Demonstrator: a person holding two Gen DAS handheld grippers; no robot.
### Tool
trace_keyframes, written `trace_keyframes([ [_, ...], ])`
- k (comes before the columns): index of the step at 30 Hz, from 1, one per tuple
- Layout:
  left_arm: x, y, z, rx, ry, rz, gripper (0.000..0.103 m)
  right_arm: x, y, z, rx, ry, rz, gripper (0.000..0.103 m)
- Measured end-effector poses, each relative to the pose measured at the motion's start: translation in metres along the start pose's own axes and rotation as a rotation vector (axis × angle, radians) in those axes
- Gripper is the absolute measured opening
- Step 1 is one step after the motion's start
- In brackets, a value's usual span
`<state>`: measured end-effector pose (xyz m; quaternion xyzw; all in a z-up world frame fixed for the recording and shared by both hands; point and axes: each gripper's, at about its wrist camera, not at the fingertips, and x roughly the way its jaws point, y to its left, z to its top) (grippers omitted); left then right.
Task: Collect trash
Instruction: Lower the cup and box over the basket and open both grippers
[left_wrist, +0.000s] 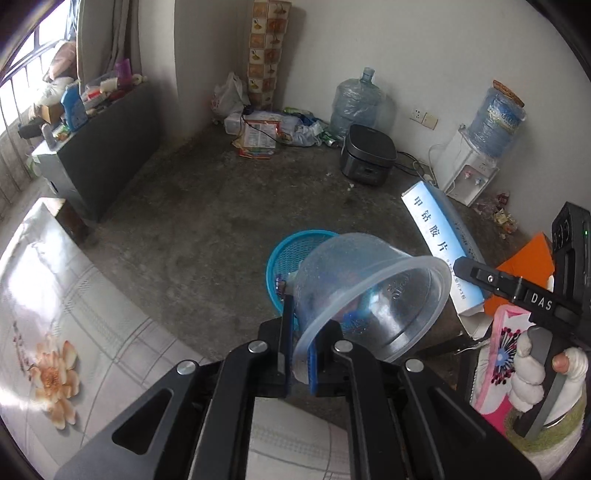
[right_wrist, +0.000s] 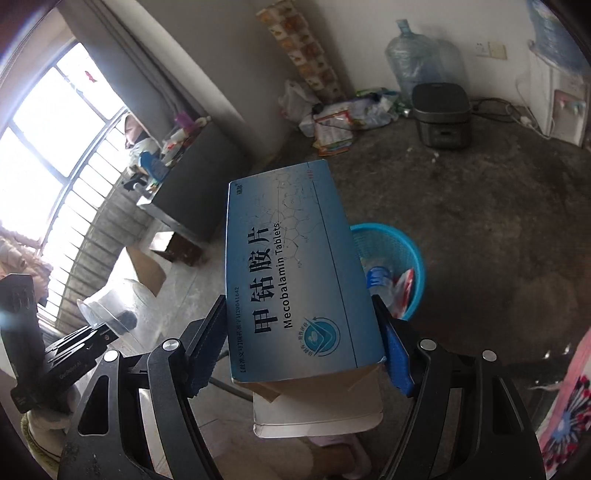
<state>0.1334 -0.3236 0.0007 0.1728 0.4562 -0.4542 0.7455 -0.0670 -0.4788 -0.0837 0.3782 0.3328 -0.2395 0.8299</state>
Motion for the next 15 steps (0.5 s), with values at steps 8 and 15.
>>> trace_keyframes([
  [8,0.093,-0.025,0.045,0.041,0.134,-0.048,0.006,0.037,-0.022,0.008,0.085,0.058,-0.056,0.070],
  [15,0.151,-0.021,0.063,0.011,0.164,0.016,0.077,0.102,-0.030,0.040,0.100,0.070,-0.099,0.079],
])
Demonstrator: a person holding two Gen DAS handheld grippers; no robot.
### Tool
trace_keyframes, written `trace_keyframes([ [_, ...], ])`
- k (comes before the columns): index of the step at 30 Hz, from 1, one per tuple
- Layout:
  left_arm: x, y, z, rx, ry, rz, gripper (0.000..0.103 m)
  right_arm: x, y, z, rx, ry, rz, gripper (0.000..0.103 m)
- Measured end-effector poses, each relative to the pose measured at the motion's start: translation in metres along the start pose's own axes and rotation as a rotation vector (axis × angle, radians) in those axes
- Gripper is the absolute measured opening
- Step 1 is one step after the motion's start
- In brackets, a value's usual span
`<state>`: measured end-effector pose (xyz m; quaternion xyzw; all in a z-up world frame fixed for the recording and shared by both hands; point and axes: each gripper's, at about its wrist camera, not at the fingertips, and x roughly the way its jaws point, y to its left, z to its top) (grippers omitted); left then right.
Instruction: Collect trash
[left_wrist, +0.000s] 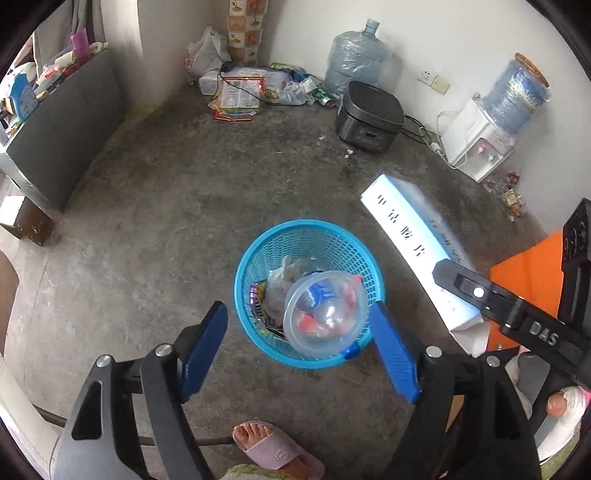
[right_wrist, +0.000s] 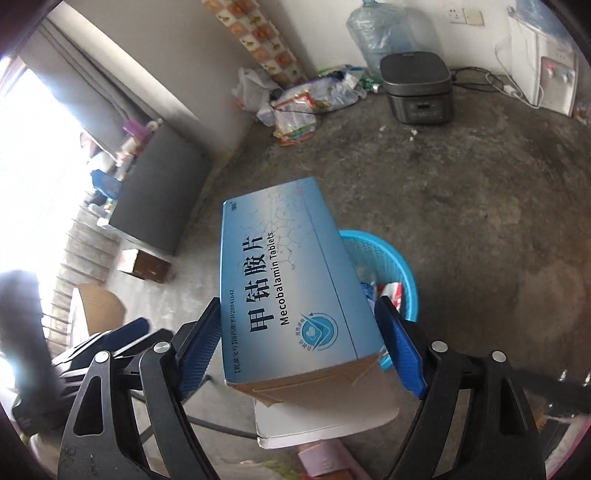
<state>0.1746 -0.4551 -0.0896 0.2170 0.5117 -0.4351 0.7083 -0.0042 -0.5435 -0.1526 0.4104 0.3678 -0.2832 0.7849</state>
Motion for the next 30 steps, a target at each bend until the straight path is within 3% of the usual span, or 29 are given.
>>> trace_keyframes([
  [4,-0.003,0.016,-0.013,-0.076,0.019,-0.024,0.077,0.036,-0.012,-0.012,0.032,0.103,-0.038,0.079],
  [10,-0.042,0.038,-0.036,-0.125,-0.027,-0.027,0.077,0.022,-0.021,-0.045,0.048,0.132,-0.003,0.079],
  [16,-0.098,0.041,-0.066,-0.112,-0.137,-0.009,0.077,0.001,-0.022,-0.065,0.040,0.154,-0.010,0.079],
  [21,-0.157,0.043,-0.107,-0.090,-0.260,0.008,0.081,-0.026,0.007,-0.073,-0.066,0.099,-0.005,0.079],
  [25,-0.202,0.049,-0.146,-0.128,-0.326,0.001,0.083,-0.052,0.044,-0.081,-0.189,0.028,0.017,0.079],
  [30,-0.256,0.049,-0.203,-0.176,-0.442,0.073,0.089,-0.093,0.096,-0.108,-0.382,-0.059,0.088,0.080],
])
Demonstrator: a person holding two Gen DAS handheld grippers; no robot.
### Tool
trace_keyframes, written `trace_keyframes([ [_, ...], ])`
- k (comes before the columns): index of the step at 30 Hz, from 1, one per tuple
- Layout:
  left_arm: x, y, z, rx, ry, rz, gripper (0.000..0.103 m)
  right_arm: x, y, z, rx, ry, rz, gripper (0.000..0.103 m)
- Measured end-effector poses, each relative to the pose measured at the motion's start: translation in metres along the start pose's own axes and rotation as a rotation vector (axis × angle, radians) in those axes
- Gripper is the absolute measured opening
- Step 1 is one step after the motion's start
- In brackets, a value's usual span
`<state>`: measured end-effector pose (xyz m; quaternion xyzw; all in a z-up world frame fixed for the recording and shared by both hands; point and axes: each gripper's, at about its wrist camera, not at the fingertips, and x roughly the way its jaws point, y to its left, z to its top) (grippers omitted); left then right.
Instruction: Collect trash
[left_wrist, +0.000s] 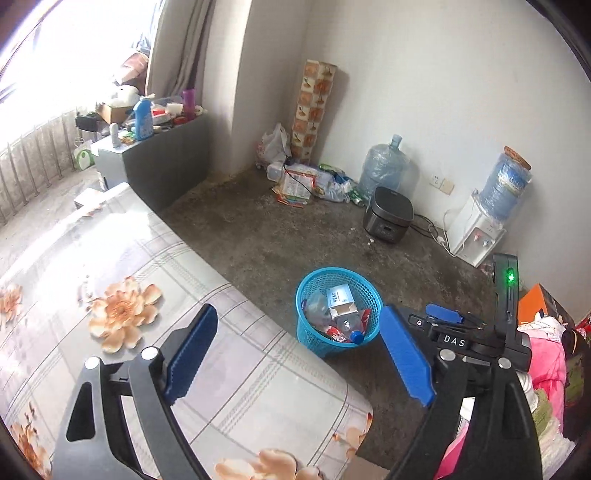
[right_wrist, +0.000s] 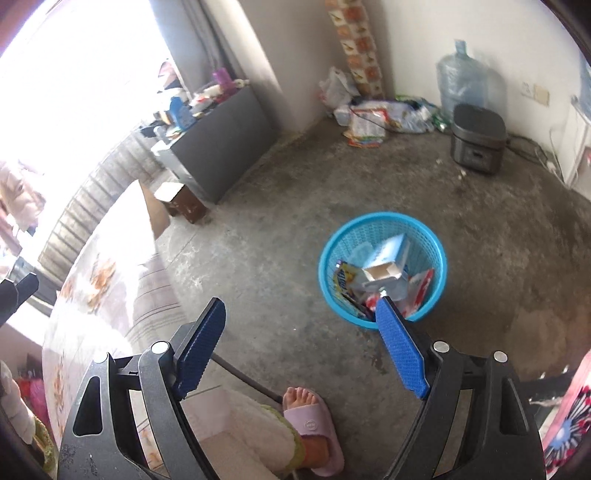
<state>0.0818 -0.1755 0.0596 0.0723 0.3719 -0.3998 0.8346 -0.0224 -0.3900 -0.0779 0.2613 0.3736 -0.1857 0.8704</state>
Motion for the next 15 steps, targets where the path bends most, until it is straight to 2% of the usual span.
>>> trace_keyframes([
  [3,-0.040,0.010,-0.020,-0.074,-0.067,0.036,0.097,-0.025,0.032,-0.010,-0.103,-0.062,0.037,0.085],
  [5,-0.064,0.017,-0.035,-0.133,-0.113,0.087,0.097,-0.045,0.051,-0.019,-0.162,-0.111,0.055,0.090],
  [7,-0.085,0.024,-0.049,-0.189,-0.147,0.155,0.097,-0.062,0.065,-0.029,-0.209,-0.154,0.073,0.095],
  [8,-0.094,0.027,-0.056,-0.224,-0.157,0.216,0.097,-0.069,0.073,-0.034,-0.231,-0.173,0.079,0.095],
  [10,-0.111,0.037,-0.069,-0.292,-0.161,0.330,0.097,-0.080,0.088,-0.044,-0.276,-0.195,0.089,0.095],
  [11,-0.117,0.040,-0.075,-0.317,-0.153,0.364,0.097,-0.083,0.094,-0.048,-0.291,-0.201,0.096,0.095],
  [15,-0.133,0.047,-0.097,-0.318,-0.131,0.448,0.097,-0.087,0.115,-0.060,-0.341,-0.222,0.140,0.095],
])
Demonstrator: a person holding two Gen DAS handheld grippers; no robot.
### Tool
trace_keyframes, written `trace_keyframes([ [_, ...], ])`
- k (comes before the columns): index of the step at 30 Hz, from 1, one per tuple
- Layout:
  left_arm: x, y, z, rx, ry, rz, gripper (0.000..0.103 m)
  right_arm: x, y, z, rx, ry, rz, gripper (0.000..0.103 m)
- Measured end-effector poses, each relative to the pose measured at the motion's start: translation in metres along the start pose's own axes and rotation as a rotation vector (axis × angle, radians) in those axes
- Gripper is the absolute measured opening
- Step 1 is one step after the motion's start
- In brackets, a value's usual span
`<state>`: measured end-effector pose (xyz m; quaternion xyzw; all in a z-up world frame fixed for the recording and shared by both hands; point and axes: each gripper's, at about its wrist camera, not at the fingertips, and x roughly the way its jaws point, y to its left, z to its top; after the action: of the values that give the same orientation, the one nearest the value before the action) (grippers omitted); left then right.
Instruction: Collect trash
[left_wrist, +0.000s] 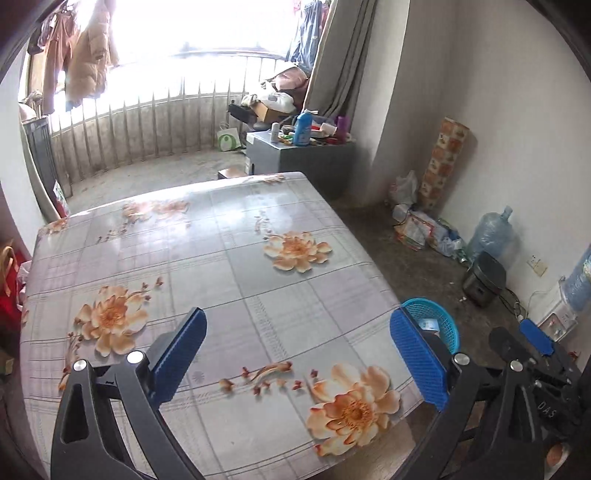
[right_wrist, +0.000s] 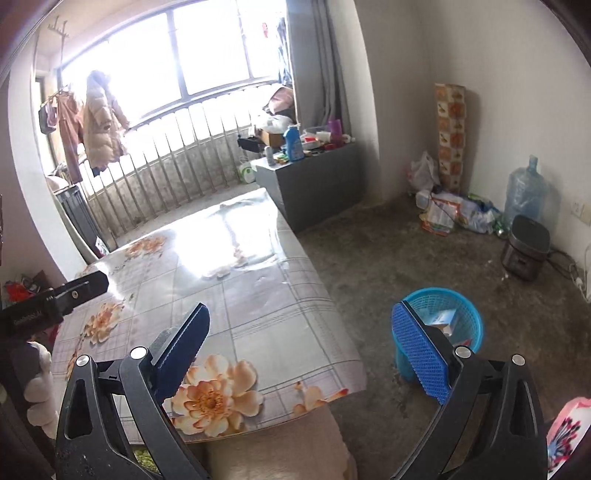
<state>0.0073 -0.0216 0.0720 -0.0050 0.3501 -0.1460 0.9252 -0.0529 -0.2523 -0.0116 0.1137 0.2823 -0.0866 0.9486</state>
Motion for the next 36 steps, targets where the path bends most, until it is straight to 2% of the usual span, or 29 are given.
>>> trace_keyframes([
  [3,-0.008,0.009,-0.017,0.001,-0.022,0.056,0.097,-0.002,0.015,-0.004,-0.052,-0.042,0.002,0.095],
  [8,-0.014,0.014,-0.045,-0.029,0.005,0.115,0.097,-0.005,0.034,-0.014,-0.112,-0.068,0.018,0.095],
  [11,-0.011,0.019,-0.056,-0.061,0.050,0.133,0.097,-0.003,0.039,-0.022,-0.143,-0.068,-0.037,0.095],
  [13,-0.009,0.021,-0.062,-0.081,0.075,0.153,0.097,0.002,0.038,-0.029,-0.173,-0.032,-0.103,0.095],
  [18,-0.003,0.016,-0.069,-0.065,0.102,0.169,0.097,0.009,0.034,-0.050,-0.262,0.075,-0.177,0.095],
  [24,0.004,-0.002,-0.069,0.005,0.128,0.142,0.097,0.012,0.013,-0.069,-0.194,0.196,-0.213,0.095],
  [36,0.016,-0.022,-0.077,0.096,0.185,0.146,0.097,0.015,-0.010,-0.077,-0.141,0.270,-0.263,0.095],
])
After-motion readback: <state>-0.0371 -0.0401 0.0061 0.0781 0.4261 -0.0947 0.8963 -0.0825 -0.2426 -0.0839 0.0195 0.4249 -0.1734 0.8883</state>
